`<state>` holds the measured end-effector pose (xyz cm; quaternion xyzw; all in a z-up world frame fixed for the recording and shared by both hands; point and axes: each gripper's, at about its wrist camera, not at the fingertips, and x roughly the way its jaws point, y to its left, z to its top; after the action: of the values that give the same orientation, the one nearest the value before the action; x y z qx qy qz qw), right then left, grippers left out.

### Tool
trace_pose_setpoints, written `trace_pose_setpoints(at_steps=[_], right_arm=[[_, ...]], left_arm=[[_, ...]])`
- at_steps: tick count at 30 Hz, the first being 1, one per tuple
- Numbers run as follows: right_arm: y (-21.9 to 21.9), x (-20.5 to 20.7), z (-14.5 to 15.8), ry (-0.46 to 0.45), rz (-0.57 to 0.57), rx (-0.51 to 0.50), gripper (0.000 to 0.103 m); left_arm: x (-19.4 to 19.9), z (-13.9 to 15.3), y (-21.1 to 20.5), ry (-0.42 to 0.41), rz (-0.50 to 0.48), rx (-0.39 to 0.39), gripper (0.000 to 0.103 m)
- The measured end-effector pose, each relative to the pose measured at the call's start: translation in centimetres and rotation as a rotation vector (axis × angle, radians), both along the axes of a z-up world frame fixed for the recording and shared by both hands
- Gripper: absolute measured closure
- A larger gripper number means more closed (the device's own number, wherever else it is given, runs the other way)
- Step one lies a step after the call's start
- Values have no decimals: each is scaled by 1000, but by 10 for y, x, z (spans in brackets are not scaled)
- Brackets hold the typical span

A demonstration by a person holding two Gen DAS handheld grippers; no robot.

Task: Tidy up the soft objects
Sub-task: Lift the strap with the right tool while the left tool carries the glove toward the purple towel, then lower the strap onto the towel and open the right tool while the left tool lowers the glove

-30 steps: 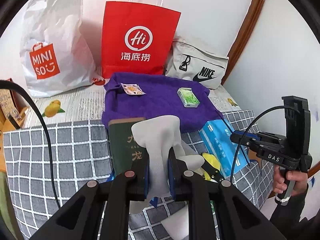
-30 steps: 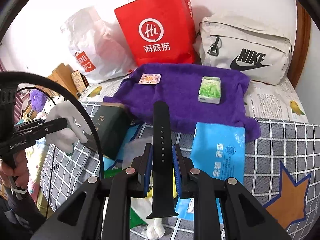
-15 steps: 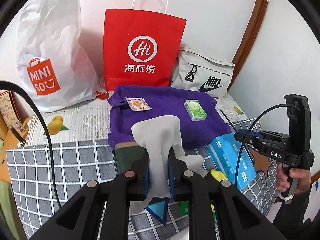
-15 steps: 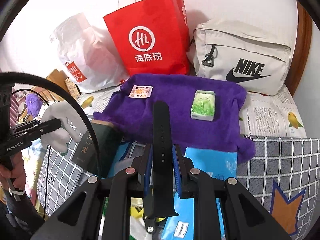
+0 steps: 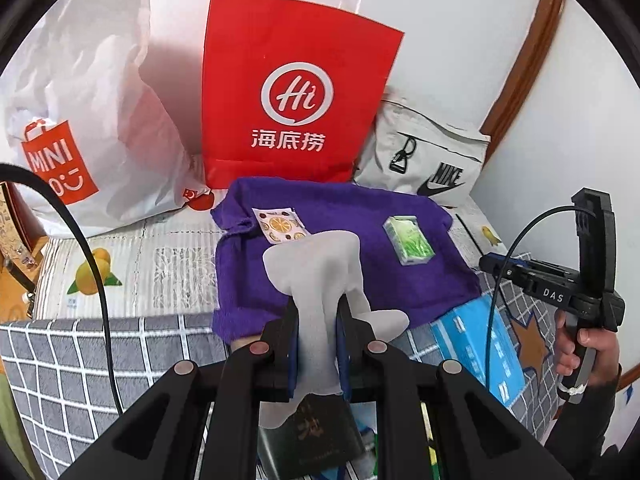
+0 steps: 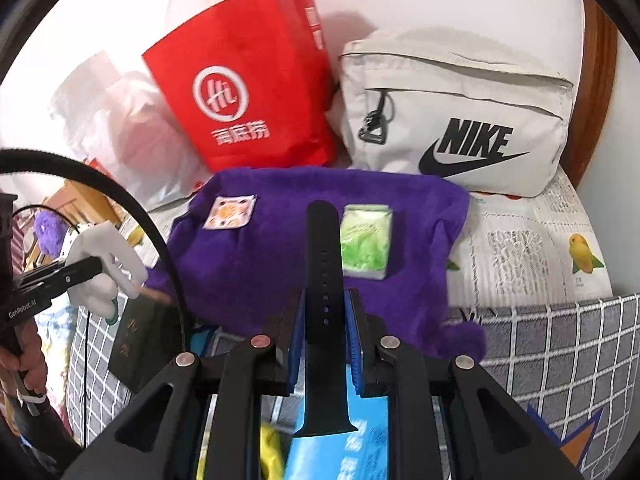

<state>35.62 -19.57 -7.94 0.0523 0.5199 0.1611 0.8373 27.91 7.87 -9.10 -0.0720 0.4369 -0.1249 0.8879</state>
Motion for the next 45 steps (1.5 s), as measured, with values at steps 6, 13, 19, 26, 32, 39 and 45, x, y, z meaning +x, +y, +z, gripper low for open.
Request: trace_pose_setpoints(at_steps=[6,13,19,26,32,39,45], right_arm=[[-15,34,-17,26,-44,17,83],[-26,64,-44,70,-92,-43,84],[-25,72,-68,119,-94,-59,83],[-23,80,-86,155,-100,-77,83],[-19,80,-95,168,-78,-86,82],[-22,73,-83,156,-74,-66,66],[-20,60,-57,86,-49,-80,49]], left_arm=[[26,-10,1,23,23,11,88],[50,-21,-1,44,25,8,88],[65,-36,-4,73,20,9,88],[80,-48,-3,100,17,16,88],[96,-57,-2,129,16,2,88],[106,-67,-11,160,-4,-4,88],[111,-75,-18,184,-13,6,88]])
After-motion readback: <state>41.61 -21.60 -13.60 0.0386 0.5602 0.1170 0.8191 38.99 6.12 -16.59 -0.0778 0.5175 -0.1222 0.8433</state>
